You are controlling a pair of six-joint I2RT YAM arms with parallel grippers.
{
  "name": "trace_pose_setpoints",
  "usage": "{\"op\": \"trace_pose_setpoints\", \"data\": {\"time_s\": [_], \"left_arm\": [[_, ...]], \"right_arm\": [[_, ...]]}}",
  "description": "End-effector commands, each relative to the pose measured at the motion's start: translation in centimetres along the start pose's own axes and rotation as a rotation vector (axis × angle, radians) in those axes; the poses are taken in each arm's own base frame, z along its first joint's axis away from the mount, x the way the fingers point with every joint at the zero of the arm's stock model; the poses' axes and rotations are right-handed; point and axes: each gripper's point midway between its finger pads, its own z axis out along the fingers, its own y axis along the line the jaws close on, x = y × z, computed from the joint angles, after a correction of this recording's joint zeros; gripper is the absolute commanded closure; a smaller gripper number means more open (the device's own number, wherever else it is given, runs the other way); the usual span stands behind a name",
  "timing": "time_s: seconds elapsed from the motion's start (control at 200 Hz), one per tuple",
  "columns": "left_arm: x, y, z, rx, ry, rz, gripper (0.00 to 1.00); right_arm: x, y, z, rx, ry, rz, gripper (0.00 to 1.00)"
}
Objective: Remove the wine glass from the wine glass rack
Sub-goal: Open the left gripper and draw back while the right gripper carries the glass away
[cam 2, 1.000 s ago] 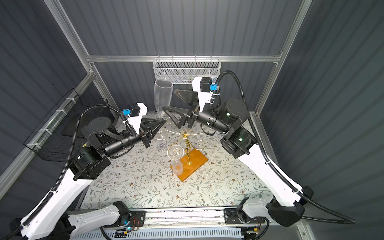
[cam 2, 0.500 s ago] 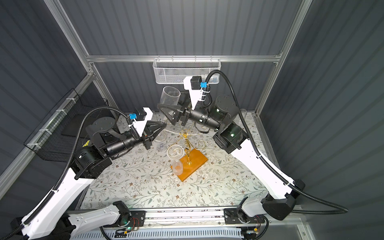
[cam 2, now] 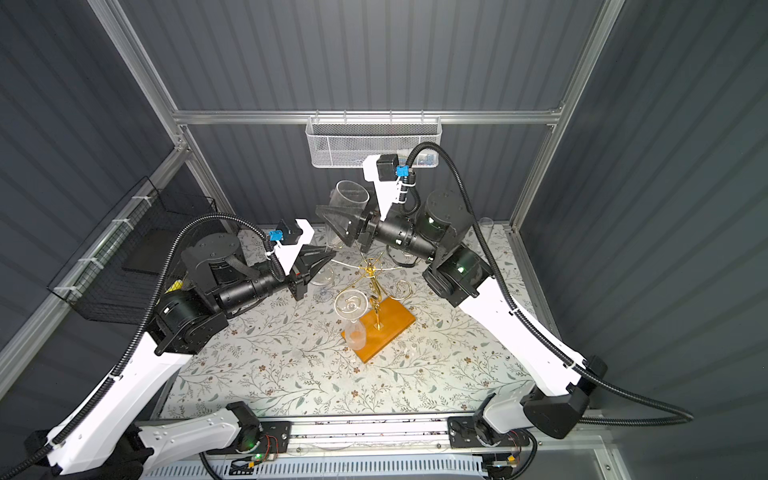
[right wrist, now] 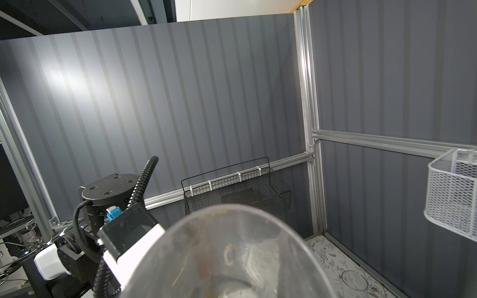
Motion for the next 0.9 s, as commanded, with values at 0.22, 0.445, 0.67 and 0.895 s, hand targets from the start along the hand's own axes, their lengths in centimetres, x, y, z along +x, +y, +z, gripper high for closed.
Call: {"op": "trace_pose_setpoints", "data": {"time_s": [0.22,0.445,0.67,0.895], "left_arm": [[-2.2,0.4,-2.2,-0.049,-0.083,-0.008,0.45],[-2.9,1.1,-6.1,-0.137,-0.142,-0.043,0.36],[-1.0,1.9,-8.8,-0.235,-0.122,-0.09,0.35],[0.5,2.3,-9.7,-0.279,-0.104,-0.132,0.35]], "right_arm": [[-3.0,1.3,-1.9,0.011,-0.083,-0.134,0.53],[-6.0,0.1,-5.6,0.148,-0.103,-0.291,0.54],[-7.2,-3.3,-11.1,0.408,-0.058,-0.456,0.56],[-6.1,-6.4,-18.1,0.69,-0.005,-0.566,0.58]]}}
